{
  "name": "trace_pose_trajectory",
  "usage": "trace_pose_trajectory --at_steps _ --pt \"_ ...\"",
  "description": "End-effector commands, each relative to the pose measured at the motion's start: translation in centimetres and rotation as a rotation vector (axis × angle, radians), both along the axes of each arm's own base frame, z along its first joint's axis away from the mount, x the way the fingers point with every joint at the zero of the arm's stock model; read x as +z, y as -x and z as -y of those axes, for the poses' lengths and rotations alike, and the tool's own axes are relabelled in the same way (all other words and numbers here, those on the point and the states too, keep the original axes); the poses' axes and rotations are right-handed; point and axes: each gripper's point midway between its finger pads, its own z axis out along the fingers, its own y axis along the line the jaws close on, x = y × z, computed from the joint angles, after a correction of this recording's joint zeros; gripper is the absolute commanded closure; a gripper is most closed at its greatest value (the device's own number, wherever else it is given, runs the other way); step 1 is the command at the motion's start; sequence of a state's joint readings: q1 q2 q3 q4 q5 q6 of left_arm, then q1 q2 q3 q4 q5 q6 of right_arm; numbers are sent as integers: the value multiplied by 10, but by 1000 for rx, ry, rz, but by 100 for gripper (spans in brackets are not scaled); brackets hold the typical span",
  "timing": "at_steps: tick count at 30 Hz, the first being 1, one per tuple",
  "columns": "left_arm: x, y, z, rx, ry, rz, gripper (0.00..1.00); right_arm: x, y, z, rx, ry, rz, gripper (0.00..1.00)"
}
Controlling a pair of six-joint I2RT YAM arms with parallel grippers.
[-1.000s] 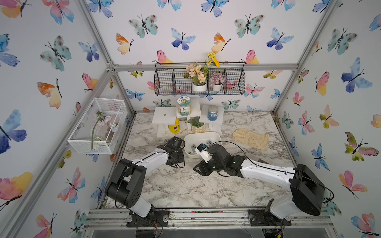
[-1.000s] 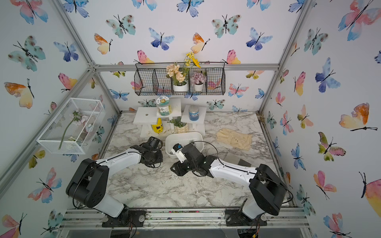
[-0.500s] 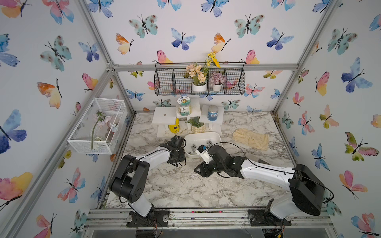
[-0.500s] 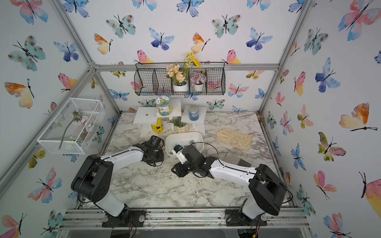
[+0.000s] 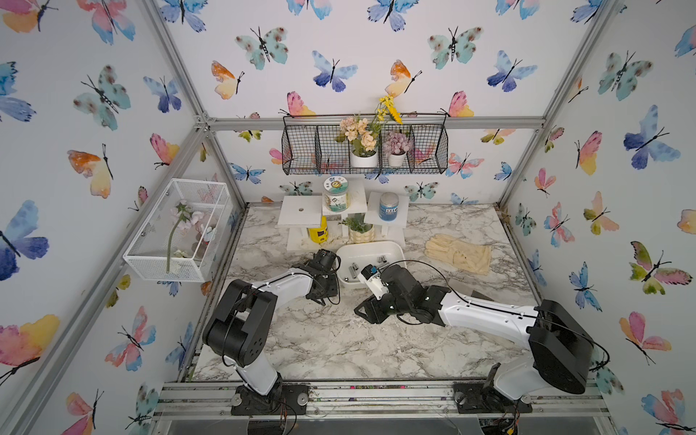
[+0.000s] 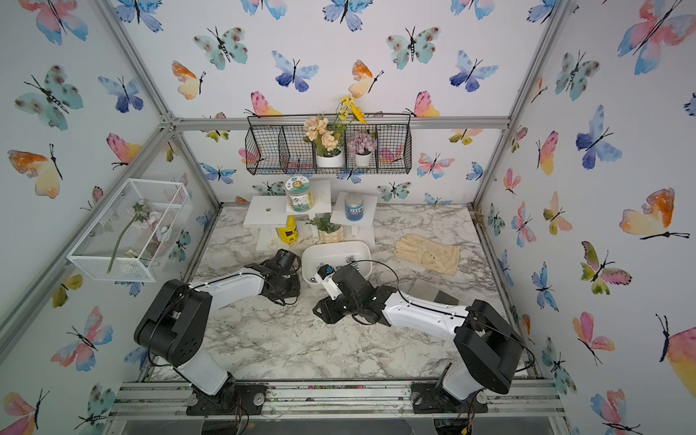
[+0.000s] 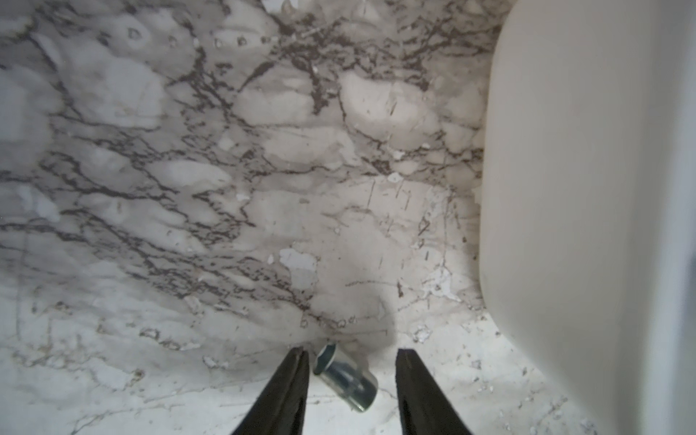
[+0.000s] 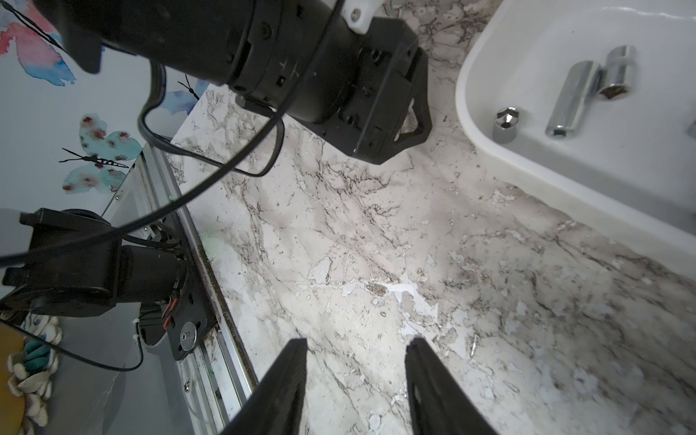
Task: Put the socket on the desktop into the storage box
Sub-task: Pick up the socket head from the center of the board, then place the socket head in the storage box.
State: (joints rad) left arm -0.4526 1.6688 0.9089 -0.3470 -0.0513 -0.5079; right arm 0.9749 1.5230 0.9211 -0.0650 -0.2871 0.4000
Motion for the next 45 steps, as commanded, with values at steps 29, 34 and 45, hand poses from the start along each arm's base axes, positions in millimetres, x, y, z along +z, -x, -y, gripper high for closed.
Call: trace_pose_trajectory --at_steps 29,34,45 --pt "4 9 -12 44 -38 -12 98 2 -2 4 -33 -3 23 52" --pt "27 7 -6 47 11 17 99 10 -4 6 -36 -12 51 52" --pt "94 -9 26 24 143 133 99 24 -27 20 -121 15 91 51"
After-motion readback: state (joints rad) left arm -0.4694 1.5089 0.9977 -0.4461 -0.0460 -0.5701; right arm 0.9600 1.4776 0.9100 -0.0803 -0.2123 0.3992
